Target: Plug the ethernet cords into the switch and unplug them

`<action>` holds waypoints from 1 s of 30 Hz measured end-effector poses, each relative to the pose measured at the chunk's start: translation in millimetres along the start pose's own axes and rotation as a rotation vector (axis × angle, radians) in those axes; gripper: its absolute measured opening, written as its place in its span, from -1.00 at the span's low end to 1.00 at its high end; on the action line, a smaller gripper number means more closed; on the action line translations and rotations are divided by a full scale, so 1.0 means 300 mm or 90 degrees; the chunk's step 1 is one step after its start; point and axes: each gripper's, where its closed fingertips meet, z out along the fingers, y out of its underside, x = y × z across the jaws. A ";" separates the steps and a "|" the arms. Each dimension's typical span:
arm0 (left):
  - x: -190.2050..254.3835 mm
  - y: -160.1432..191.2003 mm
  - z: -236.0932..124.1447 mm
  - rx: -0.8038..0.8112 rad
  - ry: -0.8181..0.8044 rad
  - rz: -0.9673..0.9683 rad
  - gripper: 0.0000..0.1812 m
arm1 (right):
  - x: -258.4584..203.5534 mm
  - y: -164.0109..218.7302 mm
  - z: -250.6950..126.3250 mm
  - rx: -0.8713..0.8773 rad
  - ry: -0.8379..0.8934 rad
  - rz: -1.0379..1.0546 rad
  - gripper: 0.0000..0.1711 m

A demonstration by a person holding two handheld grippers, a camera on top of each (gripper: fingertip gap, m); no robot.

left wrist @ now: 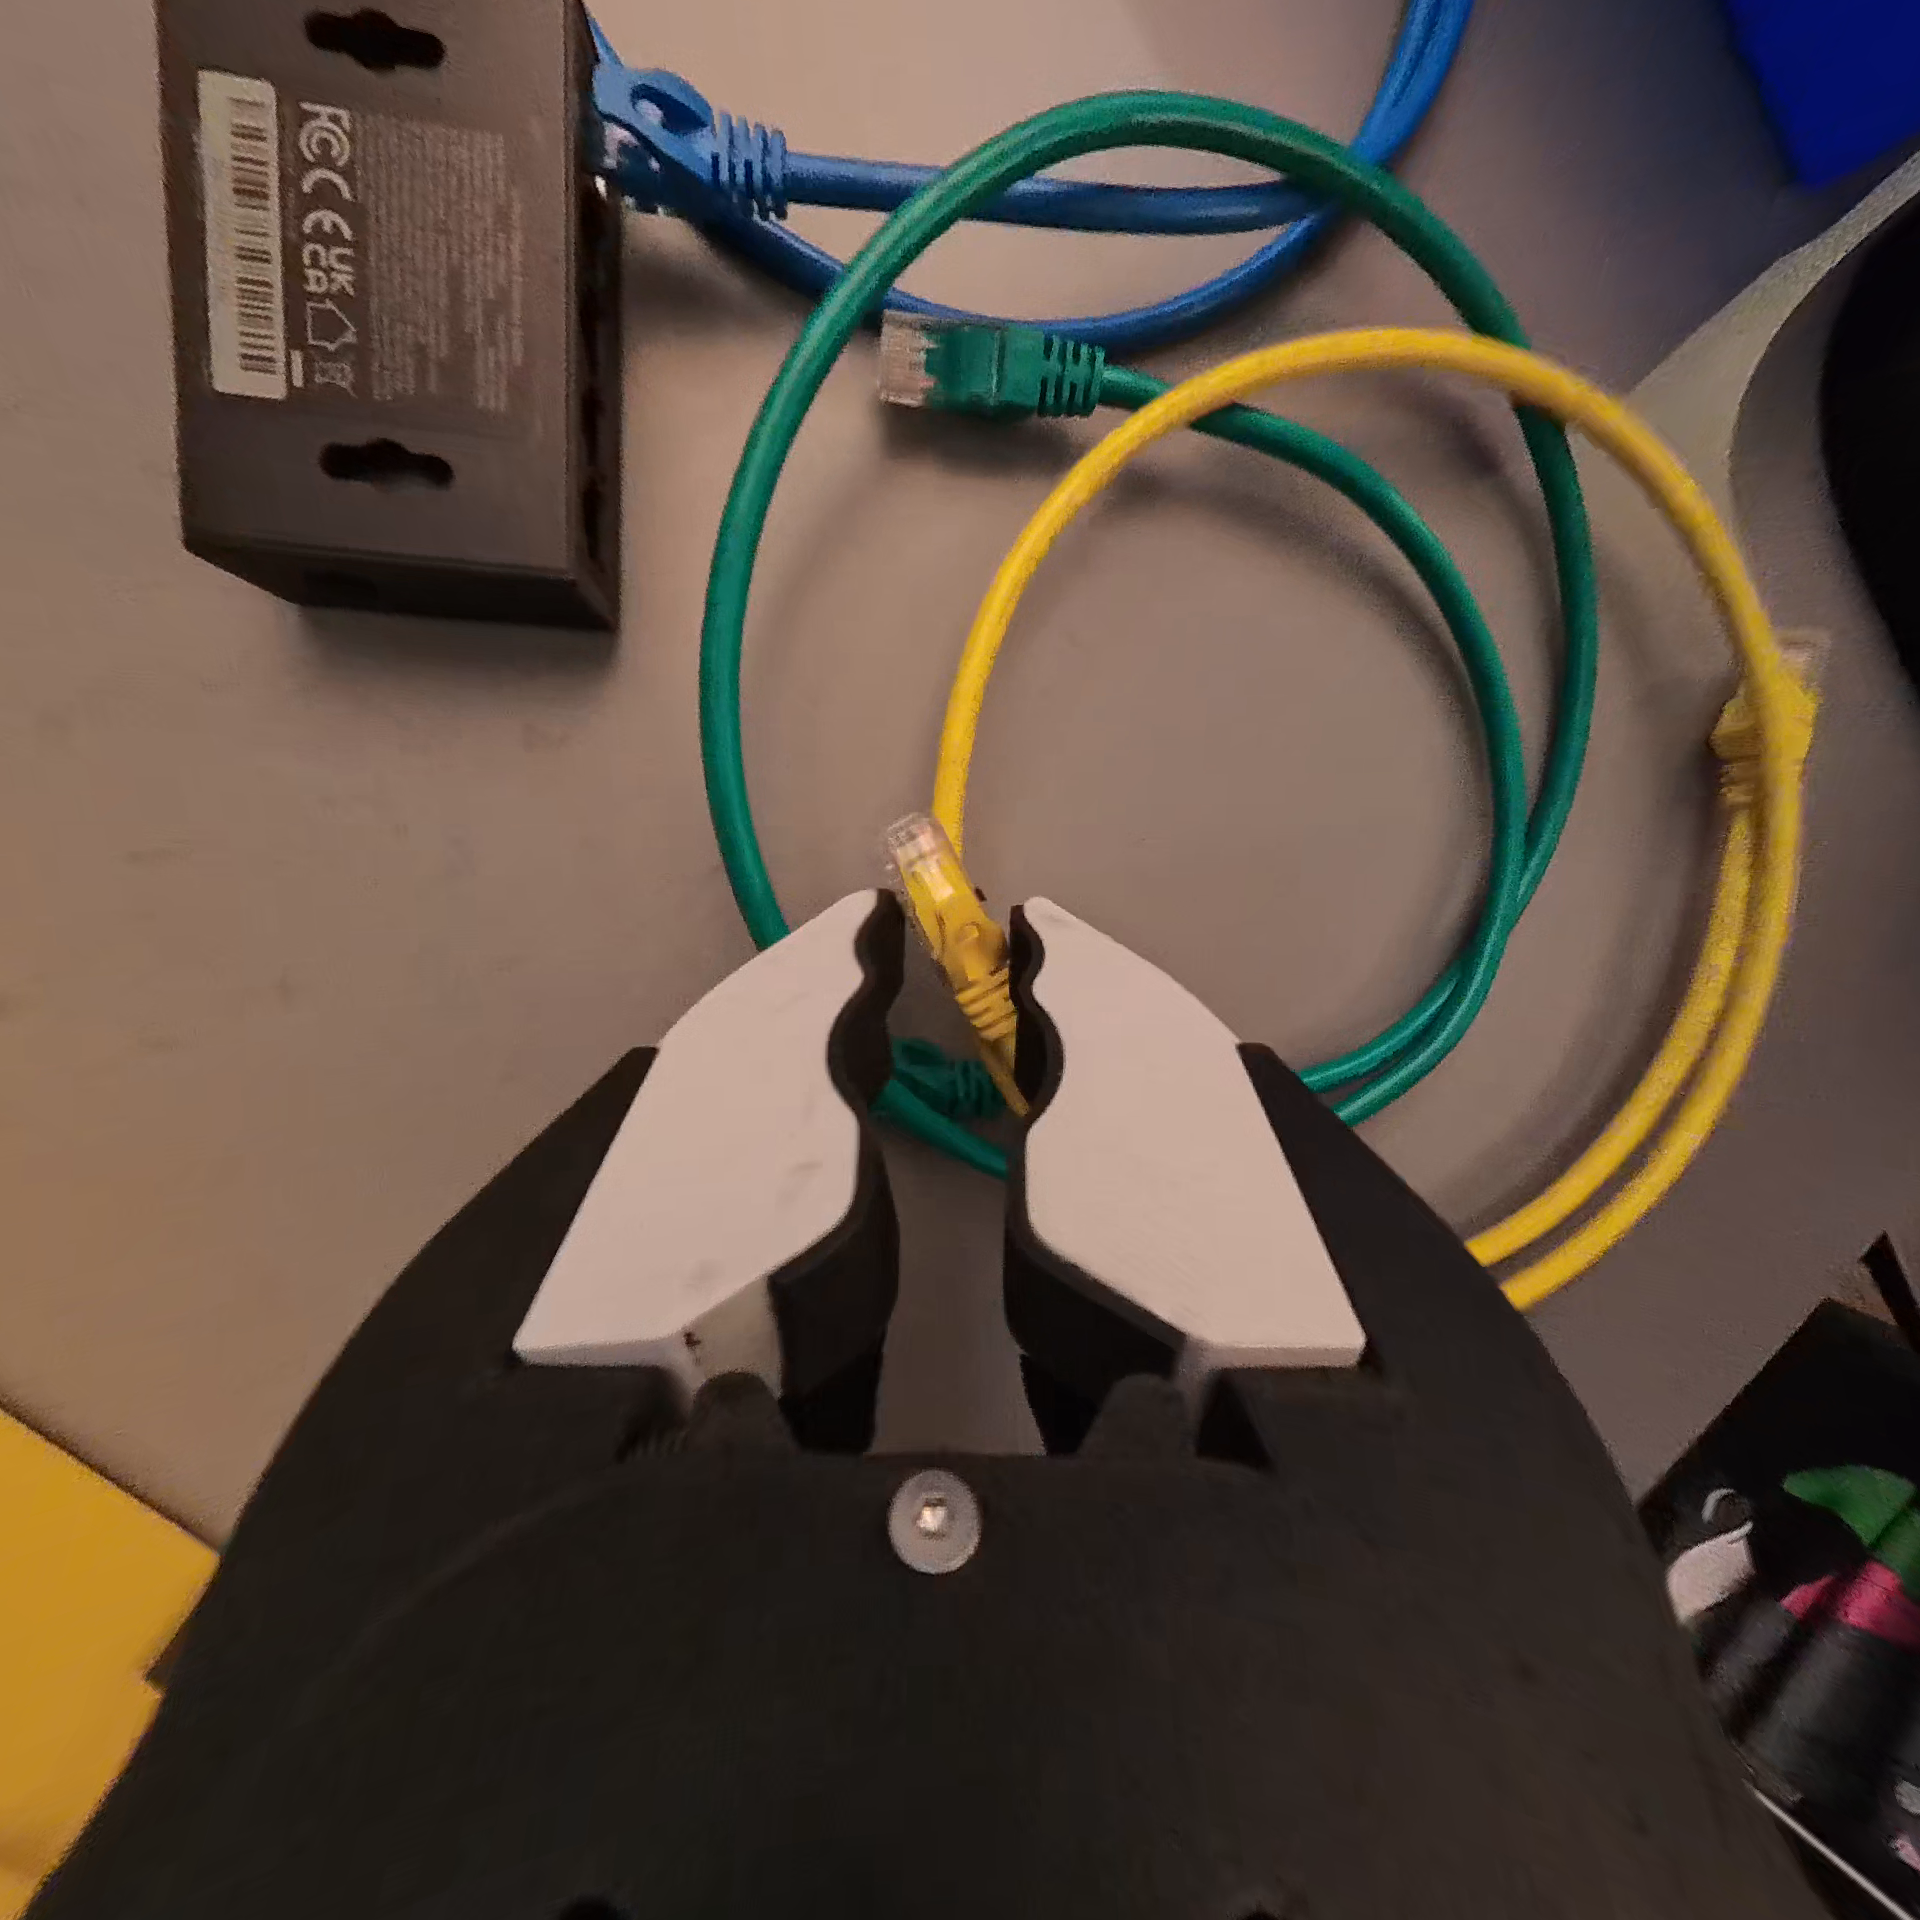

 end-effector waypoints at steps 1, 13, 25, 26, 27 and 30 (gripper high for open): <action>0.000 -0.011 -0.012 0.013 0.004 -0.009 -0.80 | -0.015 -0.008 0.001 -0.002 0.001 0.031 -0.97; 0.099 -0.239 -0.320 0.229 0.038 -0.004 -0.84 | -0.594 0.169 -0.015 -0.066 -0.029 0.540 -0.82; 0.170 -0.280 -0.389 0.268 0.095 0.014 -0.84 | -0.715 0.082 0.095 0.046 -0.349 0.928 -0.73; 0.175 -0.281 -0.387 0.268 0.102 0.014 -0.84 | -0.724 0.071 0.094 0.052 -0.373 0.931 -0.73; 0.180 -0.281 -0.384 0.267 0.109 0.016 -0.84 | -0.733 0.067 0.096 0.053 -0.391 0.932 -0.73; 0.205 -0.285 -0.378 0.269 0.144 0.018 -0.84 | -0.742 0.047 0.098 0.078 -0.432 0.935 -0.81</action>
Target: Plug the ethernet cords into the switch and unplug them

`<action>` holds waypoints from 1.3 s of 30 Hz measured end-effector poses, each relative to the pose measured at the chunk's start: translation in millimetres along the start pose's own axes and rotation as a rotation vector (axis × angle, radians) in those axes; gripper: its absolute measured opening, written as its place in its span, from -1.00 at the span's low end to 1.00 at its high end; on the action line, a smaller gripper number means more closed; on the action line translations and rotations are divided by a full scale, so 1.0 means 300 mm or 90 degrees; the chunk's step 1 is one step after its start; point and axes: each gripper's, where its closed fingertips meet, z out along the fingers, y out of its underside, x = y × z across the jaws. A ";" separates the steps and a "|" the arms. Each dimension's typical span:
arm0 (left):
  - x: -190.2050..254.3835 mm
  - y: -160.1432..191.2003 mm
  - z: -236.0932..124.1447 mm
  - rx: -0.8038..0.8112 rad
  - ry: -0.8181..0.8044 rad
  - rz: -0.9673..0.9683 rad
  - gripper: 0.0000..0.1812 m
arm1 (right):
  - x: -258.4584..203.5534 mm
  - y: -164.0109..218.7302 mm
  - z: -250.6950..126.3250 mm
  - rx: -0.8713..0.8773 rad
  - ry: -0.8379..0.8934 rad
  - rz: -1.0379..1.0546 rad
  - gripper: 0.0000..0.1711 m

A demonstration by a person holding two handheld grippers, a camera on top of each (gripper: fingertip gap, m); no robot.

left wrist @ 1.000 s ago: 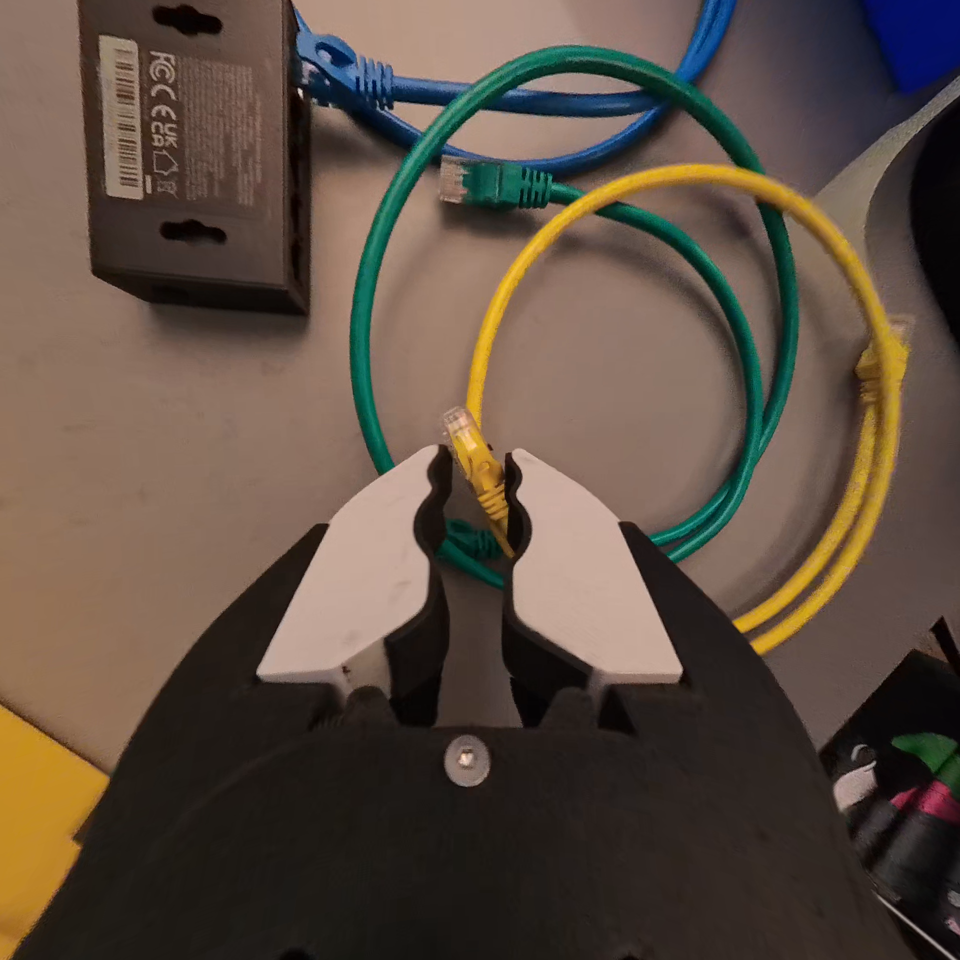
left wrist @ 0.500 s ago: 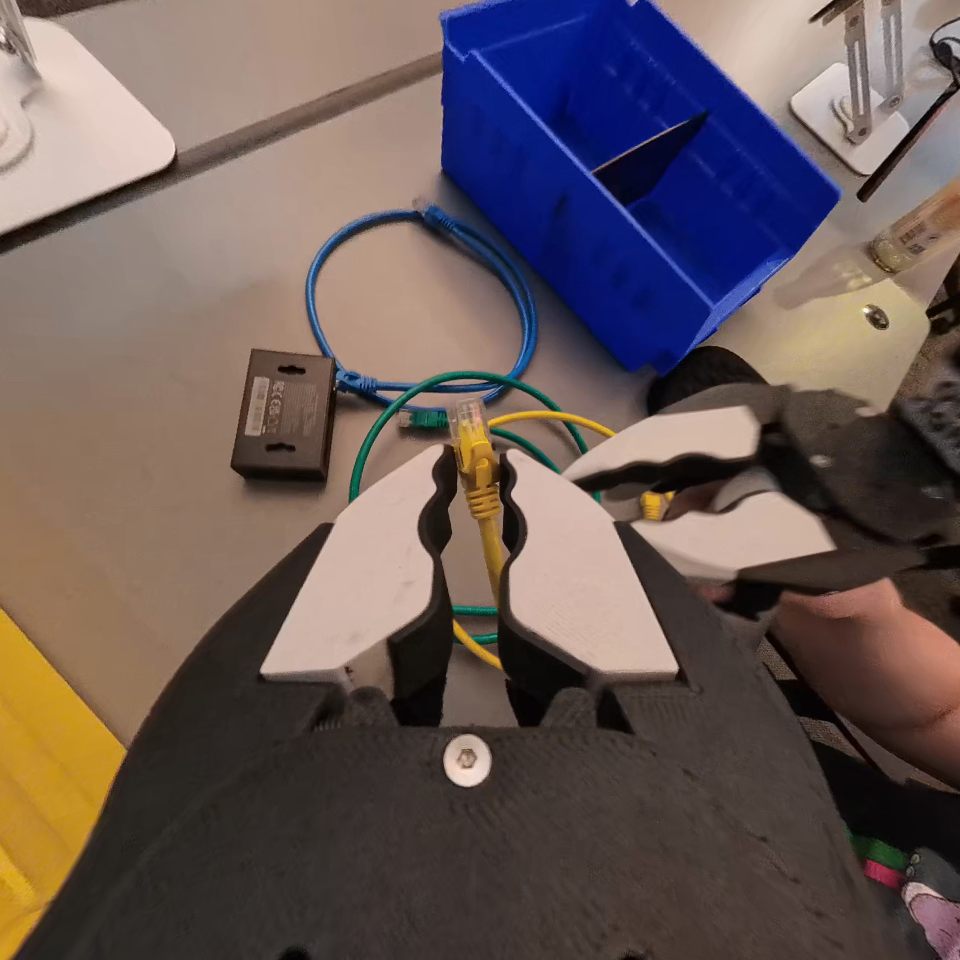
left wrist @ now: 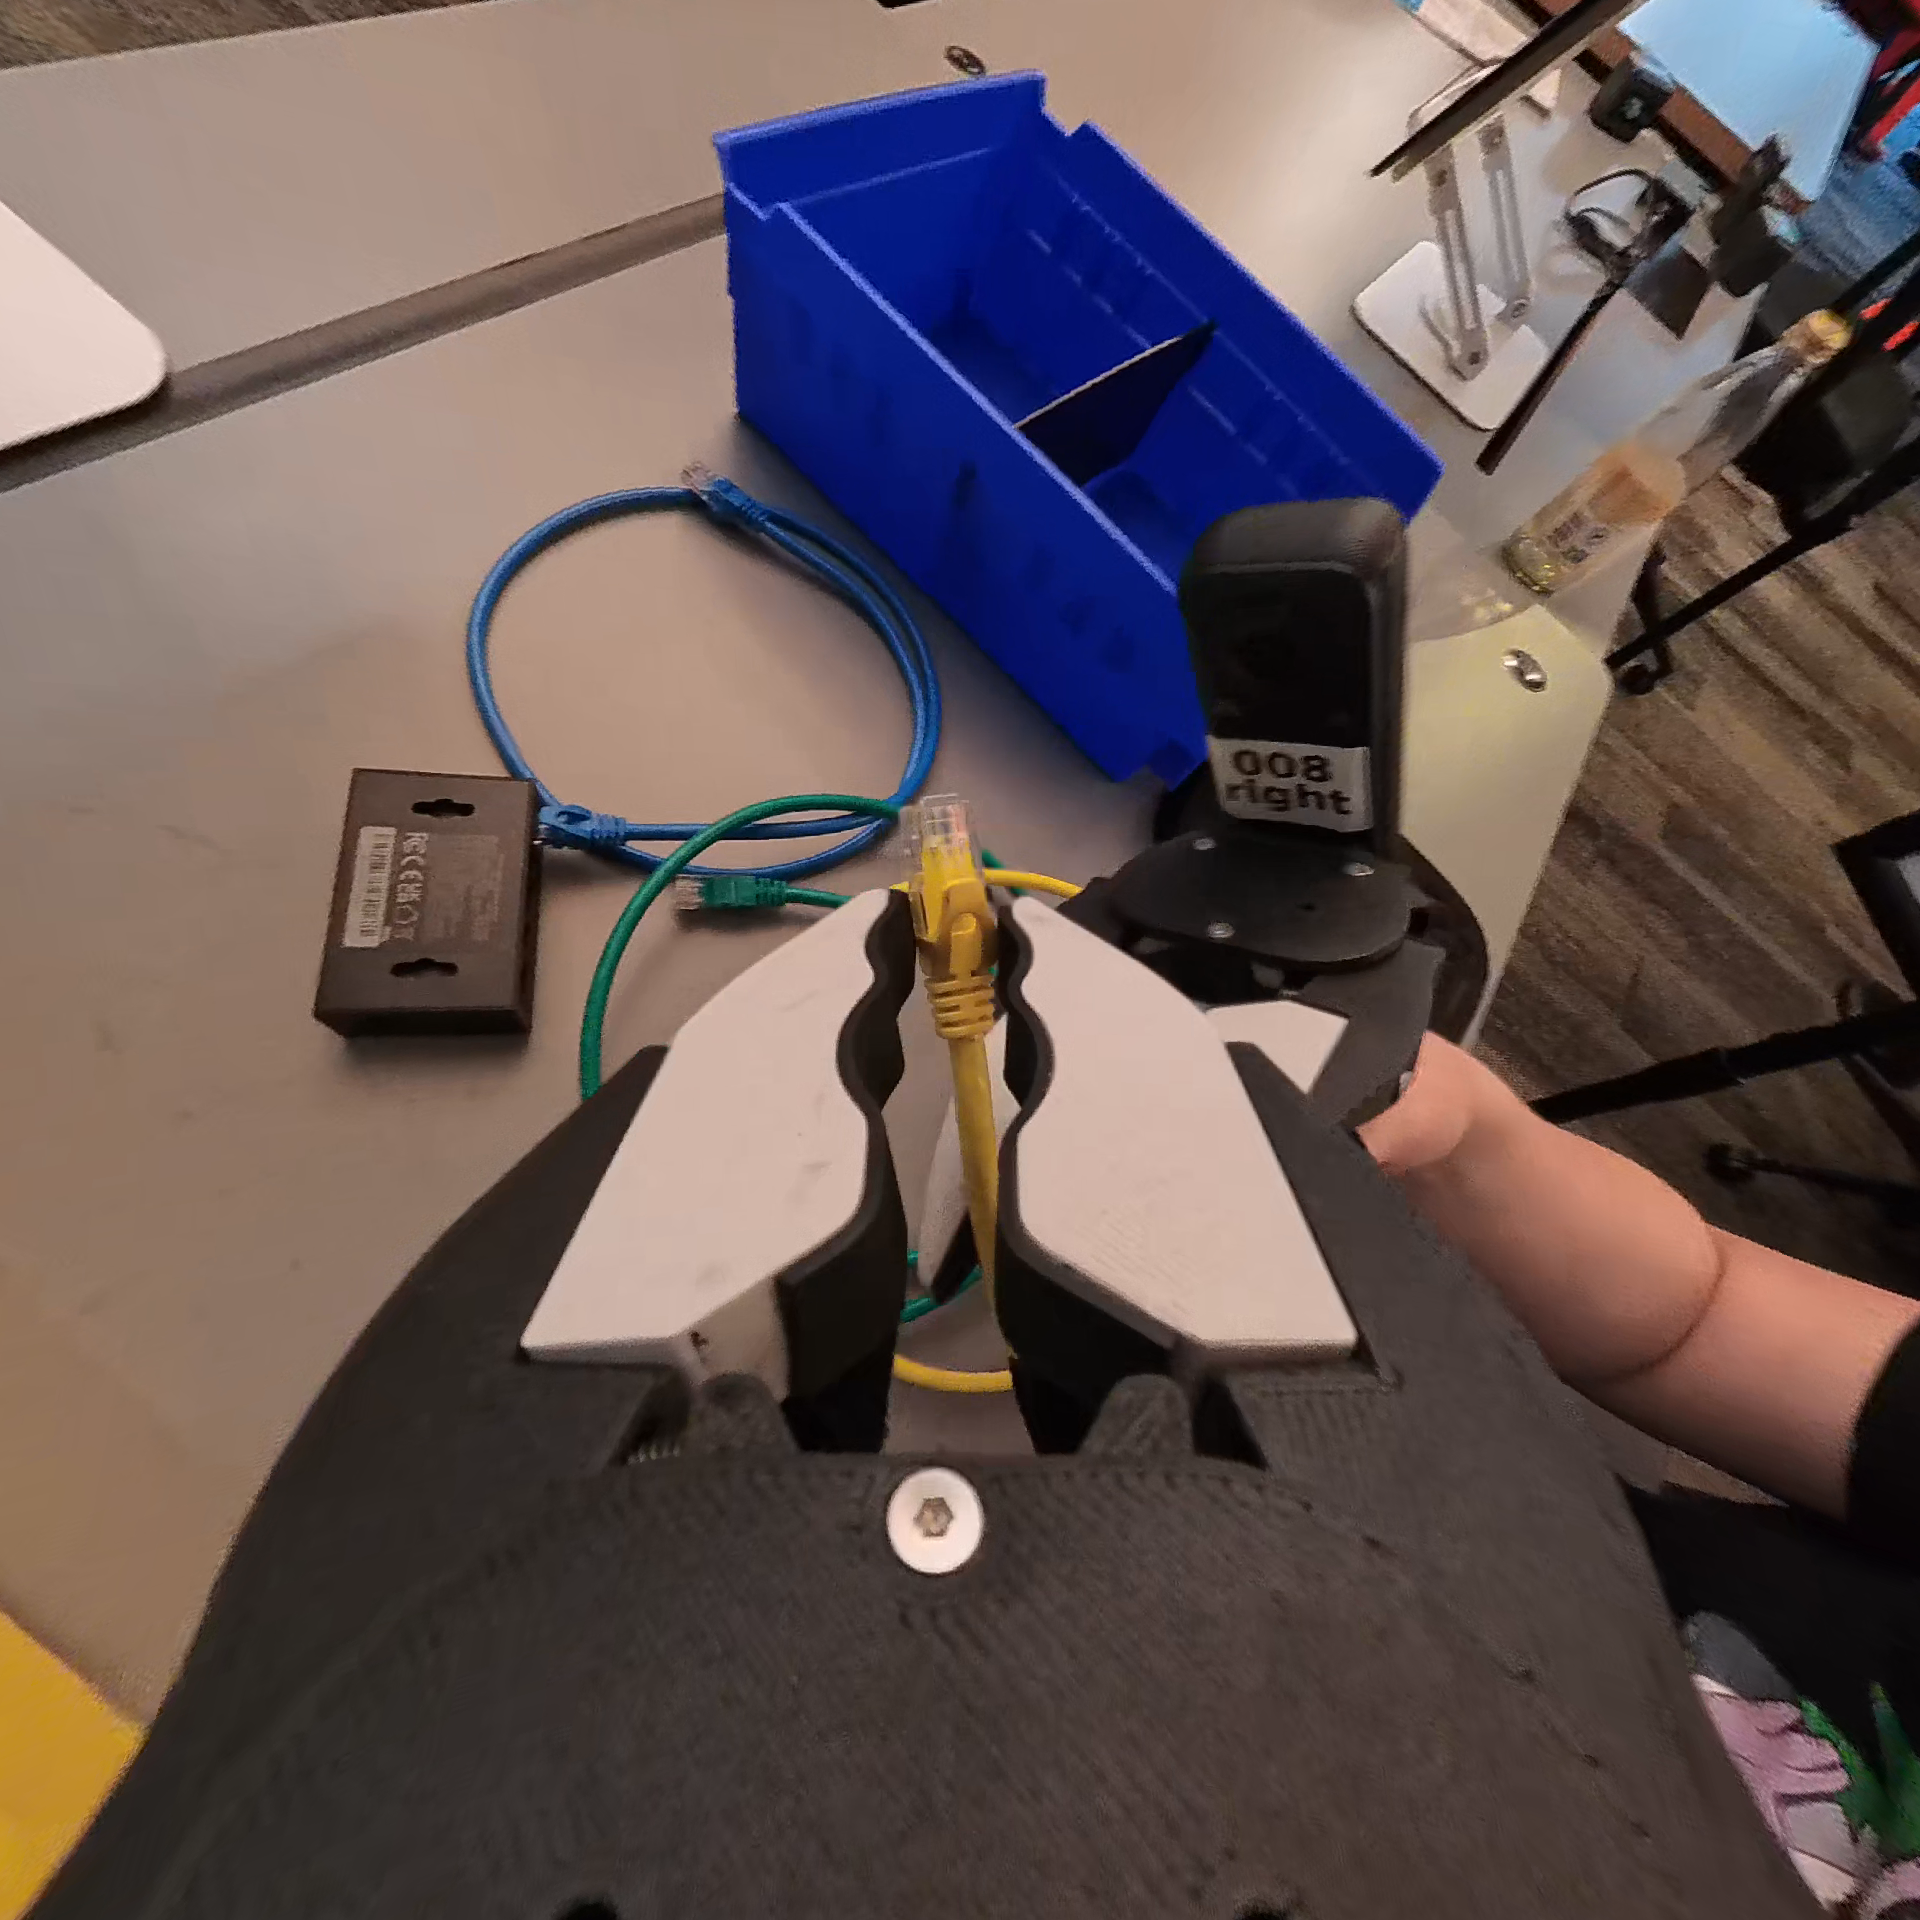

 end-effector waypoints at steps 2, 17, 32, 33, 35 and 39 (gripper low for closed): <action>0.029 0.000 -0.001 0.004 0.056 -0.007 -0.84 | 0.003 0.006 -0.004 -0.013 -0.014 0.005 -0.91; 0.196 0.042 -0.064 -0.128 0.509 0.003 -0.51 | -0.121 0.086 -0.121 -0.396 -0.089 -0.012 -0.92; 0.169 -0.164 0.037 -0.057 0.361 -0.043 -0.87 | -0.347 -0.123 -0.253 0.102 0.245 -0.524 -0.89; 0.184 -0.187 0.037 -0.053 0.364 -0.051 -0.87 | -0.391 -0.091 -0.205 0.141 0.213 -0.540 -0.91; 0.216 -0.229 0.037 -0.050 0.360 -0.056 -0.87 | -0.362 -0.025 -0.101 0.183 0.188 -0.478 -0.88; 0.289 -0.294 0.007 -0.037 0.348 -0.037 -0.87 | -0.060 -0.080 -0.091 0.313 0.447 -0.492 -0.82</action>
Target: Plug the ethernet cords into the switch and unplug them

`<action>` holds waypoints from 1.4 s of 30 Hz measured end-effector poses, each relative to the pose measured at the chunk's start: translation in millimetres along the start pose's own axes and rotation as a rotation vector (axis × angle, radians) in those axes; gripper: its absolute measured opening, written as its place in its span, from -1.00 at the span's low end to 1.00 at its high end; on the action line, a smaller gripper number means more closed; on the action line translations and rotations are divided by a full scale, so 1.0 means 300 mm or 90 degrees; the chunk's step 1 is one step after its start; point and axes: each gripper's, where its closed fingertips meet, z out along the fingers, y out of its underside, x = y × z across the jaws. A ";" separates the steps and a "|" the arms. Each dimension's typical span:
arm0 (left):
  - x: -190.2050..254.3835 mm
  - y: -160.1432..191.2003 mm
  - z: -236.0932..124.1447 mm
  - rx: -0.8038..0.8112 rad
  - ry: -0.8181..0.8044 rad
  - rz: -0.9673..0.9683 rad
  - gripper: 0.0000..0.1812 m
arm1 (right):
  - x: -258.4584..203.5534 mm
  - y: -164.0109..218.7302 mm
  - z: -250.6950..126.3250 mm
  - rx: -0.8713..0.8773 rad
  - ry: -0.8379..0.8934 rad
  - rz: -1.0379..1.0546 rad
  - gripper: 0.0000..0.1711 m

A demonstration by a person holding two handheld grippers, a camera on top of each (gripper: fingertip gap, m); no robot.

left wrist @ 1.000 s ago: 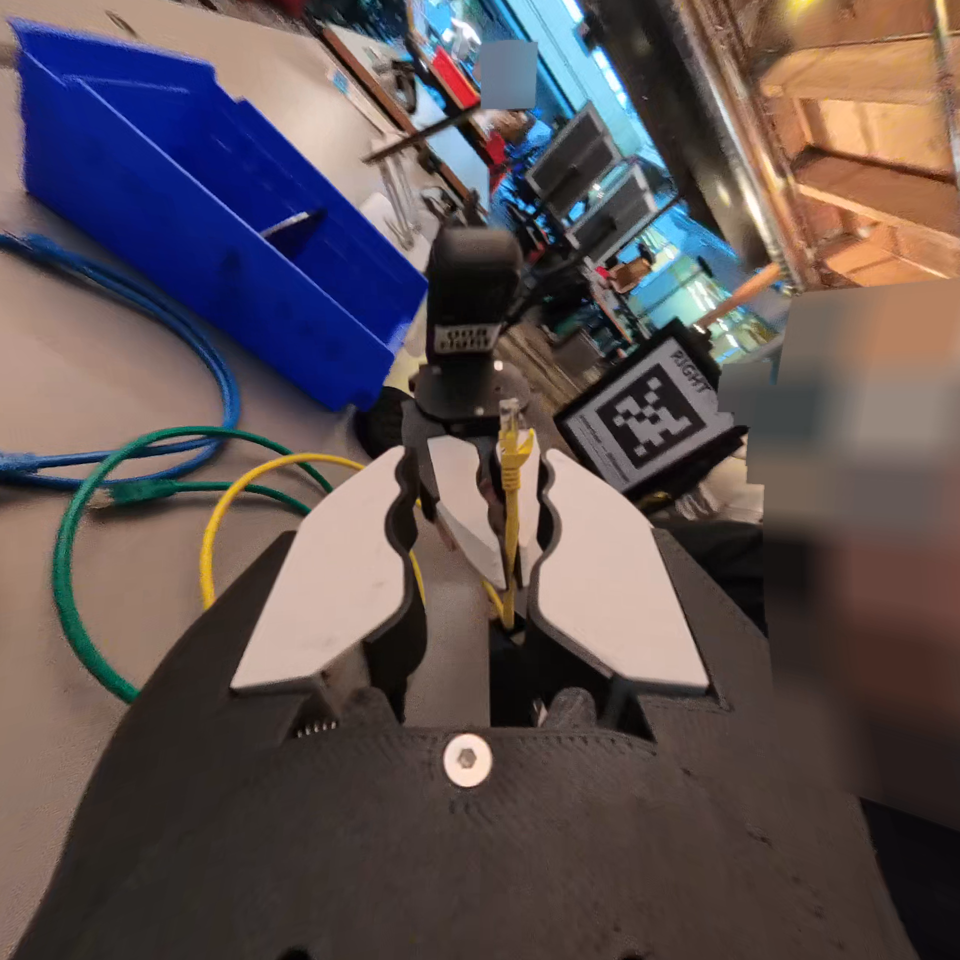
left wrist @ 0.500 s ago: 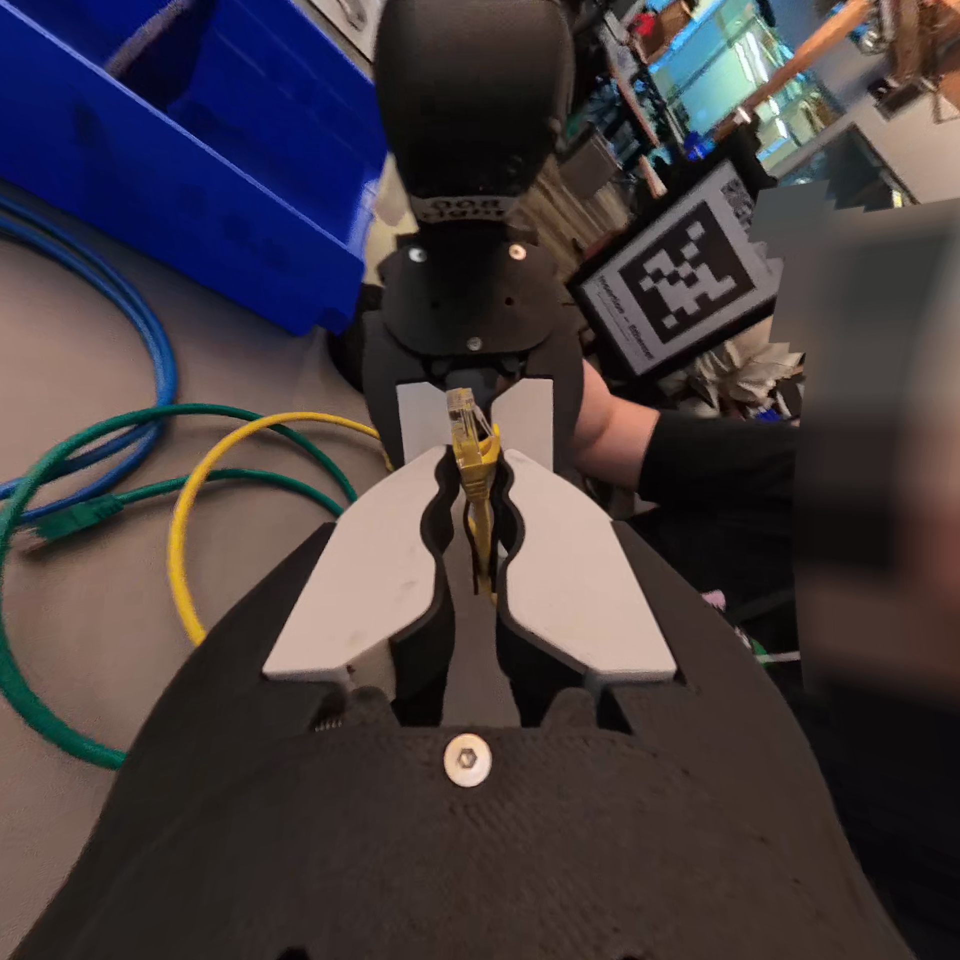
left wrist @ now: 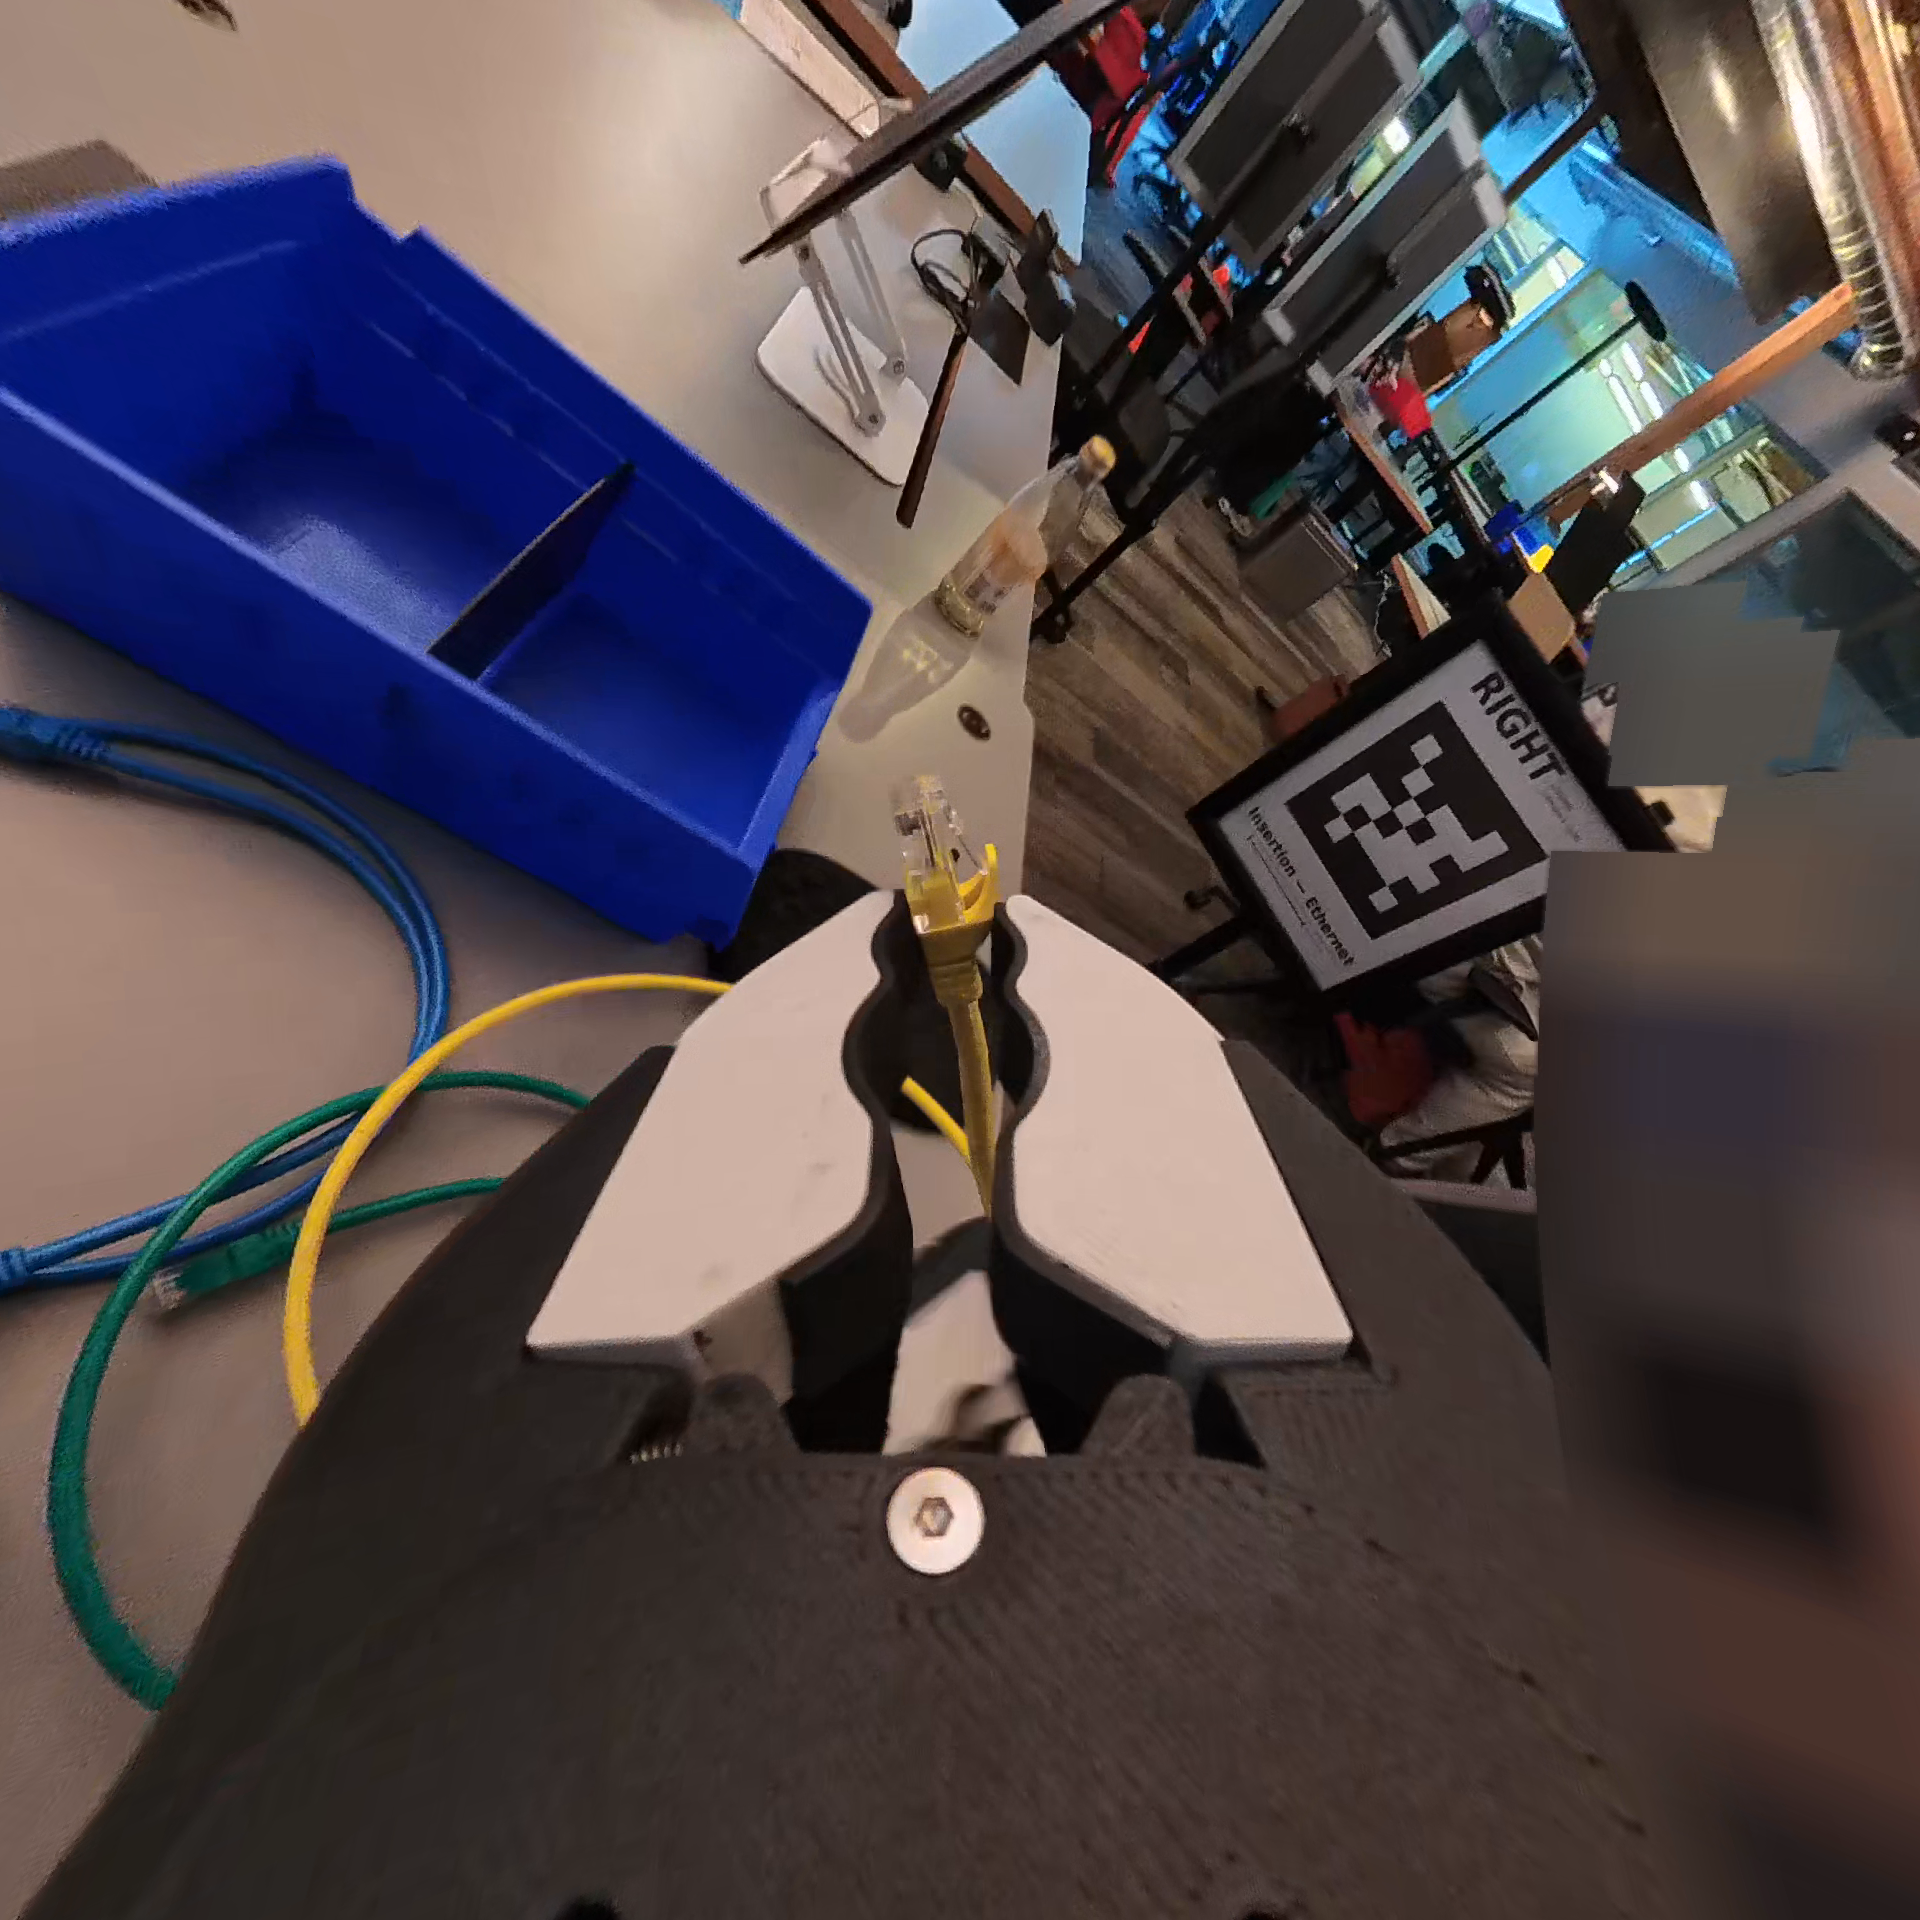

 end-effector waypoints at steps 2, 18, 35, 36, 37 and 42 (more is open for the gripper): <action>0.043 -0.025 -0.013 0.021 -0.001 0.013 -0.87 | 0.118 -0.007 0.039 0.036 0.128 -0.108 -0.70; 0.038 -0.085 -0.096 0.223 0.027 -0.006 -0.86 | 0.207 -0.399 0.052 0.287 0.143 -0.214 -0.75; 0.010 -0.081 -0.094 0.266 0.033 0.002 -0.85 | 0.223 -0.422 0.084 0.244 0.127 -0.242 -0.75; 0.009 -0.080 -0.095 0.266 0.031 0.005 -0.85 | 0.224 -0.422 0.084 0.241 0.125 -0.243 -0.76; 0.008 -0.080 -0.094 0.266 0.029 0.007 -0.86 | 0.225 -0.423 0.084 0.241 0.126 -0.244 -0.79; 0.014 -0.081 -0.094 0.270 0.032 0.010 -0.87 | 0.235 -0.406 0.102 0.207 0.134 -0.258 -0.84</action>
